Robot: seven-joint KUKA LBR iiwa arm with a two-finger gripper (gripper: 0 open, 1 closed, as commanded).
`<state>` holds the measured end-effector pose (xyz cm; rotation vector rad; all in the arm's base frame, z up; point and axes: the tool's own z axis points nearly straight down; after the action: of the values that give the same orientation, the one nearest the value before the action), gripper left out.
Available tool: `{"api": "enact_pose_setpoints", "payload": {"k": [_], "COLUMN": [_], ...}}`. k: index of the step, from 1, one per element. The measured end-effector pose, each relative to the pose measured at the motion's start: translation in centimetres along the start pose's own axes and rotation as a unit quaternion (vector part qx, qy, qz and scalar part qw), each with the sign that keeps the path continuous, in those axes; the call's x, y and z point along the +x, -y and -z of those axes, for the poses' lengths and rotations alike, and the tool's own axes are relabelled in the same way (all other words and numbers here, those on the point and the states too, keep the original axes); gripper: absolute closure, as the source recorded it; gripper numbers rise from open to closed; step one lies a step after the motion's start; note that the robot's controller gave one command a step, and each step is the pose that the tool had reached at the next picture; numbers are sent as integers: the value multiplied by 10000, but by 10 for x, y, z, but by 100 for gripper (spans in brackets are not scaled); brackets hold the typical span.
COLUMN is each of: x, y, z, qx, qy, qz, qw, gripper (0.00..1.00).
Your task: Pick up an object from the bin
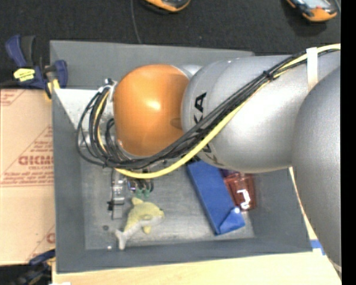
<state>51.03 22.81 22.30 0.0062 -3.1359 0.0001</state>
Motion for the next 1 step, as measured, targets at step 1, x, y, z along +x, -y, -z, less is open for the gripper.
{"api": "enact_pose_setpoints", "payload": {"k": [1], "x": [-2], "y": [1], "z": [4], "qx": [-8], "qy": [37], "qz": [-23], "qw": [10000], "gripper": [0]}}
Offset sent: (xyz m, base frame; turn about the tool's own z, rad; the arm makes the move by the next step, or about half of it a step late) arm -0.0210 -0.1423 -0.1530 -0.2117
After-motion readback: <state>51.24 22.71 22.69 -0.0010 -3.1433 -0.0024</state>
